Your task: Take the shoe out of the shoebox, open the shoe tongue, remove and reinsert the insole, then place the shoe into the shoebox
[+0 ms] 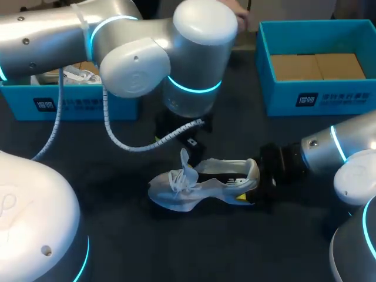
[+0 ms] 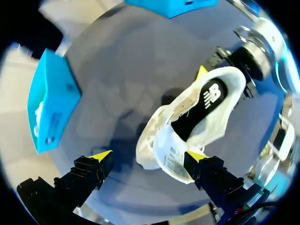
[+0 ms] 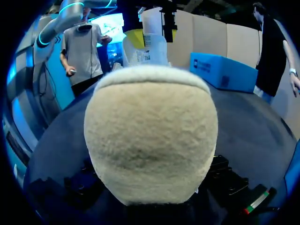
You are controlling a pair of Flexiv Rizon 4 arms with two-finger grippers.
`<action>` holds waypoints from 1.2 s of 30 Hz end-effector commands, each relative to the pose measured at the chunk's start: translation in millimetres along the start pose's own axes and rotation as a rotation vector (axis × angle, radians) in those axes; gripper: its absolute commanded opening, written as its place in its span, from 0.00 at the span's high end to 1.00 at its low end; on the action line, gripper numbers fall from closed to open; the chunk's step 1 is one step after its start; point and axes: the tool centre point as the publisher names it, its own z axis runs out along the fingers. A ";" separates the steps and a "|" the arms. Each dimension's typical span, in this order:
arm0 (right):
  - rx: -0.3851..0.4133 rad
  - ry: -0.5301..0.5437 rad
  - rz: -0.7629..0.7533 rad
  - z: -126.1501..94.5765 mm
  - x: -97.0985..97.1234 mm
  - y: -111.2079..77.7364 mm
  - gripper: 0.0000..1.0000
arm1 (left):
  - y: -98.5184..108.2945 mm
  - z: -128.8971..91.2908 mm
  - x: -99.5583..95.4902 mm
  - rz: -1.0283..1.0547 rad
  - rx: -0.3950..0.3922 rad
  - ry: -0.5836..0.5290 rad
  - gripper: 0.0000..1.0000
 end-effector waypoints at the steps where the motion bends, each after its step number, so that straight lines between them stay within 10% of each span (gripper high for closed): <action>1: 0.002 -0.002 0.001 1.1 -0.1 -0.1 1.00 | -9.0 -5.0 -2.1 0.313 0.049 -0.008 0.00; 23: 0.002 -0.002 0.001 1.1 -0.1 -0.1 1.00 | -80.1 -35.6 76.3 0.659 0.166 0.170 0.00; 24: 0.002 -0.002 0.001 1.1 -0.1 -0.1 1.00 | -79.8 -33.9 78.4 0.674 0.168 0.169 0.08; 27: 0.002 -0.002 0.001 1.1 -0.1 -0.1 1.00 | -77.8 -29.0 82.3 0.726 0.172 0.162 1.00; 36: 0.002 -0.002 0.001 1.1 -0.1 -0.1 1.00 | -71.0 -23.7 84.2 0.778 0.203 0.143 1.00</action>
